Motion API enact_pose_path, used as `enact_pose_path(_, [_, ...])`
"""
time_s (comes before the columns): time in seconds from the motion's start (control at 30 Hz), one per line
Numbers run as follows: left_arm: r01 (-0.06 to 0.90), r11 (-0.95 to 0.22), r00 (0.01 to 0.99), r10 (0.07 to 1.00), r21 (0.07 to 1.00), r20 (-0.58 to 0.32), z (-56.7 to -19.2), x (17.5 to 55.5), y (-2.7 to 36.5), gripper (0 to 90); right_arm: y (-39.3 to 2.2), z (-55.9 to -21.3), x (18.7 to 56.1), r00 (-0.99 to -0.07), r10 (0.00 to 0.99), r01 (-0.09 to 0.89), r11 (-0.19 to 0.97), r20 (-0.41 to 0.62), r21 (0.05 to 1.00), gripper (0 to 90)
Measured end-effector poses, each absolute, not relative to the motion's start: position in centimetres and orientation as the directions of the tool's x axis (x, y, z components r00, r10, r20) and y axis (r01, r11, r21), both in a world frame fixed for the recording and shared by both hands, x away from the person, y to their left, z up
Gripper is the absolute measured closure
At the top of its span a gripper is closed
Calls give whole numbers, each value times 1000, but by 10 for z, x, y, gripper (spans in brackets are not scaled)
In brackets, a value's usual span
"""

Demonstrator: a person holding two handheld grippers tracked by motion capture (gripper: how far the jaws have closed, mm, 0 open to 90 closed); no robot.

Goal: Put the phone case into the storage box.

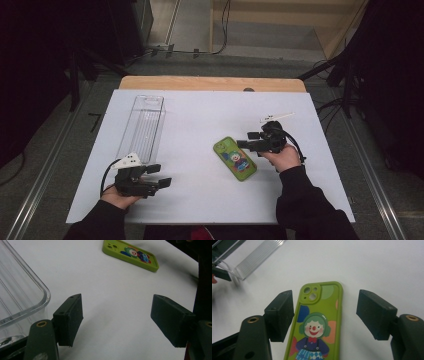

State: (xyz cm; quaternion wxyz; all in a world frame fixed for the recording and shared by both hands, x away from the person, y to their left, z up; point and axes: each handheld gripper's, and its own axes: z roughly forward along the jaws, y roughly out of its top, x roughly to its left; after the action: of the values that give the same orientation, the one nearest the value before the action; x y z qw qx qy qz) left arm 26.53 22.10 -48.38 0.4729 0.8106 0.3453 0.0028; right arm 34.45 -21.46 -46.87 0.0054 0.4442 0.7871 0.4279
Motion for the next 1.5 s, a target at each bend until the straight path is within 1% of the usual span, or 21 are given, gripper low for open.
enact_pose_path(0.1, [556,-314,762,562,769,-322,-484,266,221,264,-214,-467,340,-623,697,679,256,355,688,252])
enact_pose_path(0.3, [556,-314,764,558,770,-324,-484,266,222,264,-217,-466,330,-633,696,668,268,340,694,237])
enact_pose_path(0.47, [554,-318,766,555,769,-323,-484,266,220,264,-219,-465,321,-637,696,664,277,332,694,187])
enact_pose_path(0.57, [553,-319,768,553,770,-322,-484,266,220,264,-220,-466,313,-640,694,665,285,329,691,175])
enact_pose_path(1.03, [555,-320,767,553,768,-325,-484,266,219,264,-227,-469,288,-649,687,661,293,328,691,175])
enact_pose_path(1.5, [553,-317,769,550,771,-325,-483,265,220,265,-239,-482,262,-641,687,673,287,343,682,175])
